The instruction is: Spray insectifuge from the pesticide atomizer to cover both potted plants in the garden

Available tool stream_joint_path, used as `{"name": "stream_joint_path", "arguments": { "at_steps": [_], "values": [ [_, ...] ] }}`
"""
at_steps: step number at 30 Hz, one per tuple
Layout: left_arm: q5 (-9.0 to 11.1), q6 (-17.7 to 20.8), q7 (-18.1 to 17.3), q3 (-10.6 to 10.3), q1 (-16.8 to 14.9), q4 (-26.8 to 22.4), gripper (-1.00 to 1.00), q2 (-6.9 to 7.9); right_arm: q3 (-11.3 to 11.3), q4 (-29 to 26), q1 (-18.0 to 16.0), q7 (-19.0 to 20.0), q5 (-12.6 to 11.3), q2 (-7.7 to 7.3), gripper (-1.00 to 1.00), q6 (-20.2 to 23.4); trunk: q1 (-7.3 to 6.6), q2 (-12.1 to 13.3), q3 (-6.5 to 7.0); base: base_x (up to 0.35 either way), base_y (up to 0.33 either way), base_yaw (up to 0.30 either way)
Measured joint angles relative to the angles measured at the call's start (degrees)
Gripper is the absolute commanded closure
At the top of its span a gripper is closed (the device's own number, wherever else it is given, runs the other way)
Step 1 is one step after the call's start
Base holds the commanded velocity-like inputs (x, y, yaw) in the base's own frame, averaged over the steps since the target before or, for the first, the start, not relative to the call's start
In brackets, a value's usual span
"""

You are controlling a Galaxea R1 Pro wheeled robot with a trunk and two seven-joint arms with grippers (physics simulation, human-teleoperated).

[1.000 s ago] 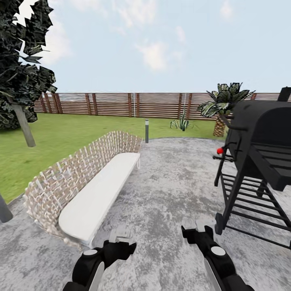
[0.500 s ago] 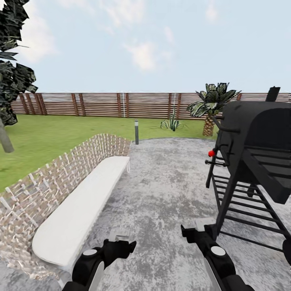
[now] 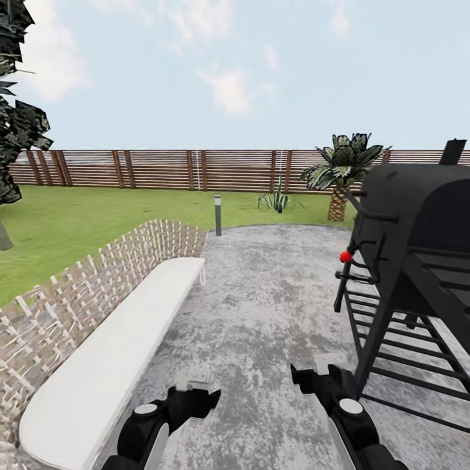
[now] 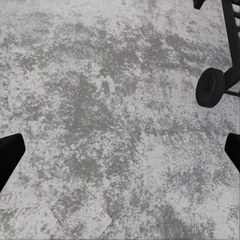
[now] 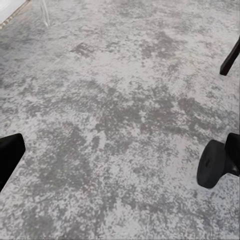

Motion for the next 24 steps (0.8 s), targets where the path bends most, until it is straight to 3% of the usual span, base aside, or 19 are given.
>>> {"name": "stream_joint_path", "arguments": {
  "at_steps": [16, 24],
  "values": [
    [0.0, 0.2, 0.0, 0.1, 0.0, 0.0, -1.00, 0.06, 0.1, 0.3, 0.0, -0.1, 0.1, 0.00, -1.00, 0.1, 0.00, 0.0, 0.00, 0.322, -0.068, 0.000],
    [-0.3, 0.2, 0.1, 0.1, 0.0, 0.0, -1.00, 0.09, -0.1, 0.1, 0.0, 1.7, 0.1, -0.25, -1.00, 3.3, 0.00, 0.0, 0.00, 0.322, -0.087, 0.000]
  ]
}}
